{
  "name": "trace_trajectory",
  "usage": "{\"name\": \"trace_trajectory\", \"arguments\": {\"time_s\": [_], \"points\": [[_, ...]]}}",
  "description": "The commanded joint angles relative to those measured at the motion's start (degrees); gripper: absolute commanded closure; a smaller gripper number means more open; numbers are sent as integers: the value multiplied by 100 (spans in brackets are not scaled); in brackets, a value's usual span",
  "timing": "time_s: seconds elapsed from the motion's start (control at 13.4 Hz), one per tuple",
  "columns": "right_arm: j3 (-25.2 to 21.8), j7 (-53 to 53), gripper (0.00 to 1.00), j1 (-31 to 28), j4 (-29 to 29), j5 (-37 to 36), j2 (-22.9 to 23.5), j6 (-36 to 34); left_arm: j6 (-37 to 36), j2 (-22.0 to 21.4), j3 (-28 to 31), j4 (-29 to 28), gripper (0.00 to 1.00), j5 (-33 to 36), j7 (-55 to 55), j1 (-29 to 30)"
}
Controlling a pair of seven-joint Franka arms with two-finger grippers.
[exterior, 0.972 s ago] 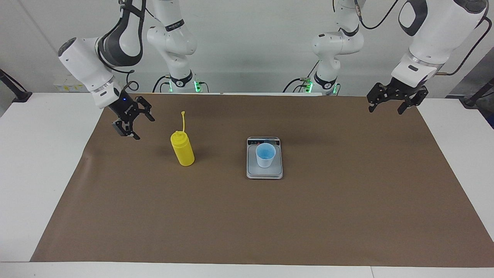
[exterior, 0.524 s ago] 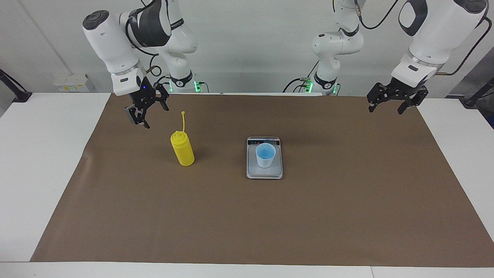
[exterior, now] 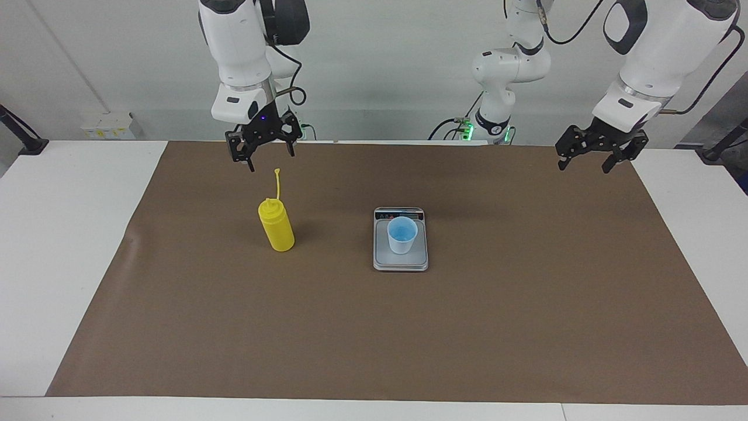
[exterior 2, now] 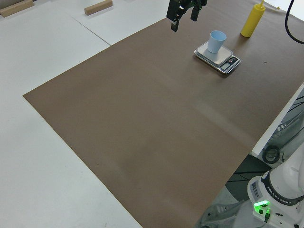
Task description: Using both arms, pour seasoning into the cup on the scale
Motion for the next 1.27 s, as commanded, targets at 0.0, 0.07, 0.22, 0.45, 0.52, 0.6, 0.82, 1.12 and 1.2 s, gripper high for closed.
{"name": "trace_trajectory", "arguments": {"time_s": [0.0,0.07,0.22,0.45,0.52,0.6,0.82,1.12,1.2], "points": [[31,1308,0,21,332,-181,123,-394,10,-129,-8,-123,0,-68,35,54],[31,1565,0,12,367,-173,149,-430,1,-129,-8,-123,0,-68,44,54],[-22,1594,0,-120,516,-138,246,-500,1,-129,-8,-123,0,-68,44,54],[-31,1620,0,-558,875,-111,429,-710,1,-129,-8,-123,0,-68,35,54],[-40,1629,0,-655,1138,-94,596,-868,1,-129,-8,-123,0,-68,35,54],[-40,1672,0,-752,1367,-67,693,-1087,1,-129,-8,-123,0,-68,35,54],[-40,2059,0,-718,1186,-120,660,-1133,1,-129,-8,-123,0,-68,35,54],[-40,1725,0,-910,1229,-102,642,-1054,1,-129,-8,-123,0,-68,35,54],[-31,1734,0,-937,1229,-102,650,-1010,1,-129,-8,-123,0,-68,35,54]]}}
